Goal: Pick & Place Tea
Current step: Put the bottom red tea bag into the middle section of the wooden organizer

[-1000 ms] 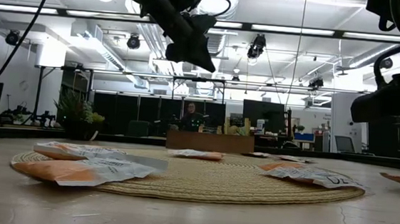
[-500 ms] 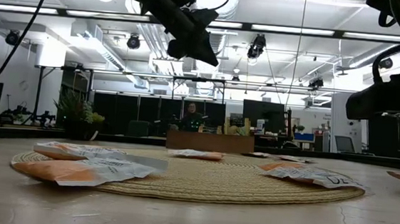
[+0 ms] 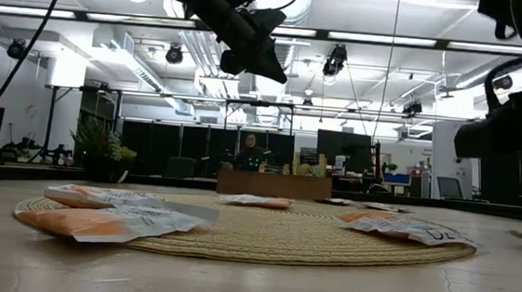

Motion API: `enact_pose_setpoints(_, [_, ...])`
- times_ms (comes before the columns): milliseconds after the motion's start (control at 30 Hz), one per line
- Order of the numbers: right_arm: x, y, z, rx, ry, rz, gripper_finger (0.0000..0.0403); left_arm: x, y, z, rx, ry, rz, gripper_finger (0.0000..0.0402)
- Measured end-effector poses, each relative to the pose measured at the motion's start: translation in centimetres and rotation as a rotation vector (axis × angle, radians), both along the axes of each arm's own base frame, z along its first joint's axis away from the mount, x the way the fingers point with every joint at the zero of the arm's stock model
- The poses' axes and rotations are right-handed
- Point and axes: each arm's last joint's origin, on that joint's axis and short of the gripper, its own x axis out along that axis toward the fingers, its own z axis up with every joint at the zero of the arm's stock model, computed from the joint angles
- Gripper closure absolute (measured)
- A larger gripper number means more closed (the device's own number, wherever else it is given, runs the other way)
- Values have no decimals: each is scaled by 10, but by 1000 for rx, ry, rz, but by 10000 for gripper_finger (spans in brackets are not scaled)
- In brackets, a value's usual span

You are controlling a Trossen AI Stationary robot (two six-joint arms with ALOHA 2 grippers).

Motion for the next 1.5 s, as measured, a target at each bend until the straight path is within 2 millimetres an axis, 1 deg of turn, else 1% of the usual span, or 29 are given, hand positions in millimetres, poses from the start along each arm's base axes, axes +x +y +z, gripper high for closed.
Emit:
enact_pose_setpoints(333, [13,8,20,44,-74,-45,261,0,0,0,0,1,0,401])
enact_pose_setpoints(467, [15,12,25,59,-82,-62,231,0,0,0,0,1,0,401])
enact_pose_setpoints(567, [12,15,27,65,-45,-63,218,0,0,0,0,1,0,401])
enact_pose_setpoints(700, [3,20,29,74,8,-48,209,0,0,0,0,1,0,401])
enact_pose_setpoints(867, [-5,31,30,82,7,-14,208,0,0,0,14,4,-8,401])
enact_pose_setpoints(1000, [-10,34,28,69,9,-4,208,0,0,0,30,8,-18,401])
enact_pose_setpoints(1200, [-14,28,23,42,8,-9,209,0,0,1,32,4,-18,401])
enact_pose_setpoints(1367, [-21,22,26,48,-23,-15,209,0,0,1,32,4,-18,401])
enact_pose_setpoints(1500, [-32,13,34,58,-55,-13,209,0,0,1,32,4,-18,401])
